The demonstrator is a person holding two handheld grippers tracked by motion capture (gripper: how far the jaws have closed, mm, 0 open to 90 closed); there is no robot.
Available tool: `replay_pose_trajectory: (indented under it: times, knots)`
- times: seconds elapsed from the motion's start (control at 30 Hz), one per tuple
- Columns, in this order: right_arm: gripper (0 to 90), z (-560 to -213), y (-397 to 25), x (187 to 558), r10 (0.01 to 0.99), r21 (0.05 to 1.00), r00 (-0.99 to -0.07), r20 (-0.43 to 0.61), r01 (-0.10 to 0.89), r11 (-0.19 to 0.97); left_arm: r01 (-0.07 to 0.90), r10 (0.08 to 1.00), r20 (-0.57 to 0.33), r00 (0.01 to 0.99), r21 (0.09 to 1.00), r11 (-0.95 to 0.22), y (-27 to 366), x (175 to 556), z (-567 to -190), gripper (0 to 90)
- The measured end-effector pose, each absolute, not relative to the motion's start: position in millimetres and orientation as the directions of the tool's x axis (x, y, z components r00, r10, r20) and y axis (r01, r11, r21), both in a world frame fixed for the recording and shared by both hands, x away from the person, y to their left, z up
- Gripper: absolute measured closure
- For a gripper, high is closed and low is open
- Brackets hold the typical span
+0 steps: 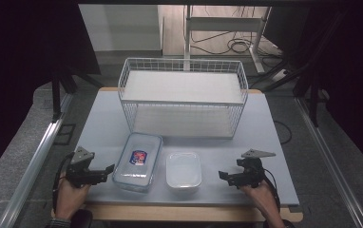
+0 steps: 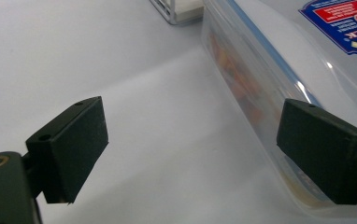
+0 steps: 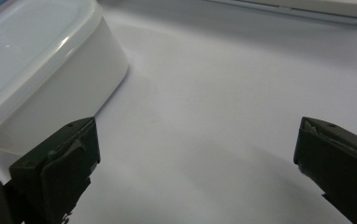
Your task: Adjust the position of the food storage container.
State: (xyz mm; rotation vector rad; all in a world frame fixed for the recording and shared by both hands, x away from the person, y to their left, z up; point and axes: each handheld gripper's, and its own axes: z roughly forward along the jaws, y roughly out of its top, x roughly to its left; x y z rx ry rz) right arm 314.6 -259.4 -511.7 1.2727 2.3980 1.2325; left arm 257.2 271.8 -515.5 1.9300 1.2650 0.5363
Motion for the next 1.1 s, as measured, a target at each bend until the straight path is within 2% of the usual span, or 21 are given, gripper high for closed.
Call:
replay_pose_trajectory:
  times: [0.13, 0.63, 0.93, 0.97, 1.0, 1.03, 1.07, 1.1]
  knots:
    - [0.0, -512.6, -259.1, 315.1, 0.752, 0.713, -0.620, 0.223, 0.630, 0.307, 0.588, 0.896, -0.094, 0.433, 0.784, -0.202, 273.5, 256.3, -515.5, 9.2]
    - [1.3, -507.0, -253.2, 315.3, 0.737, 0.716, -0.640, 0.216, 0.617, 0.326, 0.590, 0.902, -0.079, 0.424, 0.780, -0.209, 271.9, 255.9, -518.1, 10.1]
    - [21.9, -488.5, -243.9, 313.4, 0.707, 0.760, -0.682, 0.187, 0.556, 0.336, 0.576, 0.902, -0.057, 0.428, 0.787, -0.223, 271.3, 255.5, -518.8, 9.8]
    - [21.9, -488.5, -243.9, 313.4, 0.707, 0.760, -0.682, 0.187, 0.556, 0.336, 0.576, 0.902, -0.057, 0.428, 0.787, -0.223, 271.3, 255.5, -518.8, 9.7]
    - [29.6, -483.1, -241.3, 312.9, 0.695, 0.766, -0.695, 0.184, 0.544, 0.341, 0.574, 0.903, -0.051, 0.427, 0.787, -0.227, 270.9, 255.5, -518.9, 9.7]
    - [29.6, -483.1, -241.3, 312.9, 0.695, 0.766, -0.695, 0.184, 0.544, 0.341, 0.574, 0.903, -0.051, 0.427, 0.787, -0.227, 270.9, 255.5, -518.9, 9.6]
    - [37.2, -477.3, -238.1, 312.6, 0.684, 0.769, -0.705, 0.187, 0.539, 0.344, 0.574, 0.903, -0.049, 0.426, 0.787, -0.228, 270.8, 255.7, -519.1, 9.3]
    - [37.2, -477.3, -238.1, 312.6, 0.684, 0.769, -0.705, 0.187, 0.539, 0.344, 0.574, 0.903, -0.049, 0.426, 0.787, -0.228, 270.8, 255.7, -519.1, 9.2]
